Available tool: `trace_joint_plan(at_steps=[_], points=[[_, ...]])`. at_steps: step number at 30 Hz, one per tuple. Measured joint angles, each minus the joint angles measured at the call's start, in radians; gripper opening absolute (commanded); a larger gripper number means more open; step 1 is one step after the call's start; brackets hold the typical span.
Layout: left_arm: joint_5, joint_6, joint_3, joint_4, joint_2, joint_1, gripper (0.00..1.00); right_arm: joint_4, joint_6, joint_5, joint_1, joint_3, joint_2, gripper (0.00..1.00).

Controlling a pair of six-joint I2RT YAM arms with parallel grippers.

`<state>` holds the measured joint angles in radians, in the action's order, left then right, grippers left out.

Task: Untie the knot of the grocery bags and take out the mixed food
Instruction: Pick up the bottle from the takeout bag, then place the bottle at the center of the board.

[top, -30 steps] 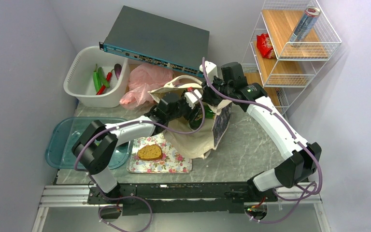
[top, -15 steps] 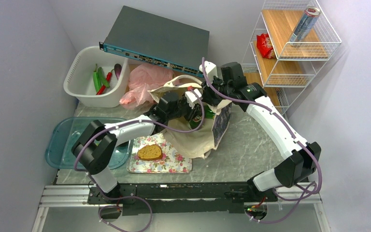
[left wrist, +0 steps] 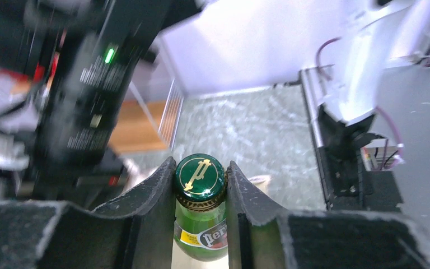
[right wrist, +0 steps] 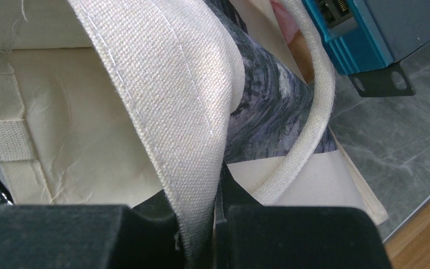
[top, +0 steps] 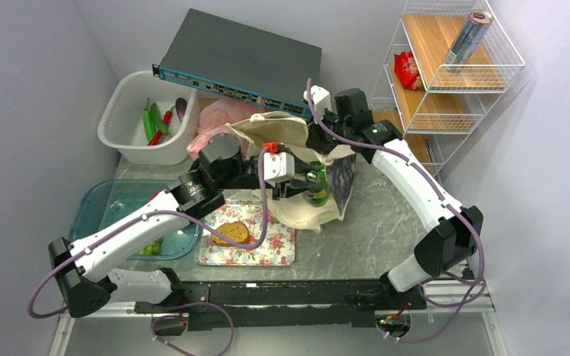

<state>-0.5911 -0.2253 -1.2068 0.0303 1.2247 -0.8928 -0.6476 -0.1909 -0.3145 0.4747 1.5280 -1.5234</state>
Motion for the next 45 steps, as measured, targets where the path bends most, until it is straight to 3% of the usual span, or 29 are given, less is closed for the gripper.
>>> trace_joint_plan(at_steps=[5,9,16,25,30,31,35,37,40,45], points=[[-0.089,-0.018,-0.117,-0.039,0.018,-0.094,0.0,0.01,0.021,-0.002,-0.008,0.026,-0.029,0.0],[-0.118,-0.059,-0.119,-0.036,0.054,-0.163,0.0,0.012,0.03,-0.002,-0.016,0.058,-0.056,0.0],[-0.128,-0.141,0.052,-0.029,0.109,-0.254,0.0,0.012,0.031,-0.008,-0.027,0.081,-0.074,0.0],[-0.096,-0.27,0.291,0.005,0.152,-0.253,0.0,0.012,0.035,-0.011,-0.027,0.081,-0.073,0.0],[-0.077,-0.289,0.345,0.1,0.172,-0.253,0.0,0.011,0.035,-0.017,-0.027,0.072,-0.065,0.0],[-0.074,-0.288,0.352,0.122,0.175,-0.253,0.04,0.012,0.035,-0.019,-0.028,0.068,-0.062,0.0],[-0.063,-0.286,0.369,0.167,0.177,-0.253,0.6,0.01,0.034,-0.029,-0.029,0.056,-0.051,0.0],[-0.056,-0.287,0.369,0.181,0.177,-0.253,0.77,0.007,0.032,-0.032,-0.029,0.054,-0.047,0.0],[-0.042,-0.282,0.359,0.186,0.161,-0.251,0.83,0.005,0.027,-0.036,-0.029,0.054,-0.046,0.0],[-0.038,-0.218,0.234,0.062,0.05,-0.233,0.81,0.006,0.023,-0.041,-0.029,0.045,-0.042,0.0]])
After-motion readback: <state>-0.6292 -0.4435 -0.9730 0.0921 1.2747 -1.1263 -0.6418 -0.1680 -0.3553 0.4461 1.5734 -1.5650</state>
